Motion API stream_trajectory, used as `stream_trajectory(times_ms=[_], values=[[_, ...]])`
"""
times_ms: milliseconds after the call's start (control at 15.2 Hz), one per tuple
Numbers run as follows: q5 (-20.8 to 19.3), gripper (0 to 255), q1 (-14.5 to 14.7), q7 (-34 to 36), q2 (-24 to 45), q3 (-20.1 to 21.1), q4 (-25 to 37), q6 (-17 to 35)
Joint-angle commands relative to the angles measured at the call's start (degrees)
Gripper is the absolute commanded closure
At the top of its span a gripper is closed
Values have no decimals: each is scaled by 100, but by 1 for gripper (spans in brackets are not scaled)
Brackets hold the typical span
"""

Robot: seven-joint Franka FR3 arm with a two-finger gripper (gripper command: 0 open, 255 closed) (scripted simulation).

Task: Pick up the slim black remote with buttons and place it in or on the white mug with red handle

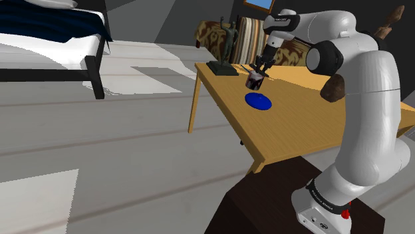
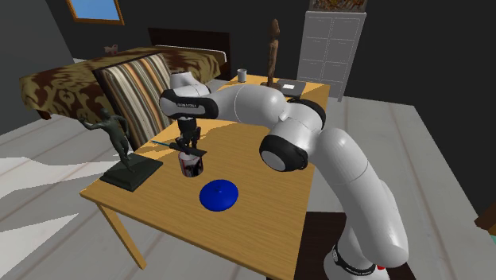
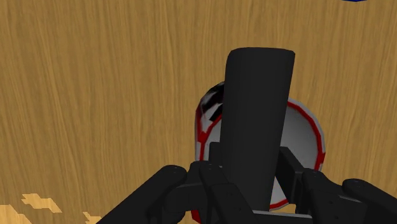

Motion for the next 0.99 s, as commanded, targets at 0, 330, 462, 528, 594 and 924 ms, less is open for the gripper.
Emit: stream_trajectory(times_ms=[0, 330, 462, 528, 594, 924], values=[[0, 255, 6, -1, -5, 0, -20, 19], [0, 0, 5, -1, -4, 0, -19, 18], [0, 0, 5, -1, -4, 0, -19, 18], [0, 0, 5, -1, -4, 0, -19, 18], [0, 0, 5, -1, -4, 0, -19, 18], [-12, 0, -195, 97, 65, -5, 851, -749]])
